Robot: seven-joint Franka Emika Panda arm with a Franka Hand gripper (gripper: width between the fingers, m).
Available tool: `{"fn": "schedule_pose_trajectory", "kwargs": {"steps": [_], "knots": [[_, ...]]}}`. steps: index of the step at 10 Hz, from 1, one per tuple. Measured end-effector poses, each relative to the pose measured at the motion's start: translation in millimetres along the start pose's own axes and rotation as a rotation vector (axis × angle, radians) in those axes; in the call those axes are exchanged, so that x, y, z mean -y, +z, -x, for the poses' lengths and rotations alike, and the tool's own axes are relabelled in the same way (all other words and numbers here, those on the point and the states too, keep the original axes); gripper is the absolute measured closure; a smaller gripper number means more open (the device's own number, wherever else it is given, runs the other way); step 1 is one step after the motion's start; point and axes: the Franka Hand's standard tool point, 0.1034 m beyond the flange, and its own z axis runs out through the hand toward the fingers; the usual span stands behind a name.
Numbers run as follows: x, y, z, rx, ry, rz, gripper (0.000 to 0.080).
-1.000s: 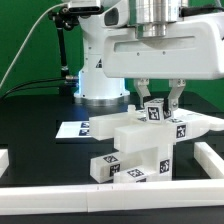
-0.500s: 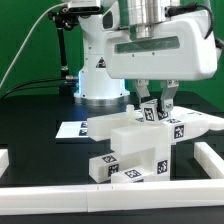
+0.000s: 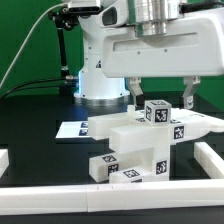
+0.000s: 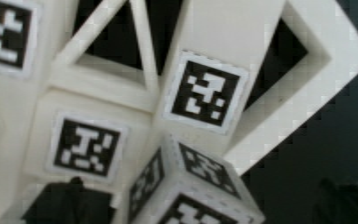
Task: Assemble chair
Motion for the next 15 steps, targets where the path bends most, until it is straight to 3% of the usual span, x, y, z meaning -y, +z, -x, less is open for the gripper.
{"fn": "schedule_pose_trajectory", "kwargs": {"steps": [5, 6, 7, 9, 12, 15], "knots": [[-2.2, 2.8, 1.2, -0.003, -0.482, 0.027, 0.015], [-3.7, 3.0, -6.3, -0.014, -0.643, 0.049, 0.015], [-7.5, 5.5, -13.8, -0.034, -0.732, 0.048, 0.015], [-11.1, 7.9, -15.4, -0.043, -0.7, 0.049, 0.015], [-10.6, 8.1, -14.9, -0.045, -0.55, 0.042, 0.0515], [-9.1, 8.3, -13.7, -0.045, -0.281, 0.025, 0.0514]]}}
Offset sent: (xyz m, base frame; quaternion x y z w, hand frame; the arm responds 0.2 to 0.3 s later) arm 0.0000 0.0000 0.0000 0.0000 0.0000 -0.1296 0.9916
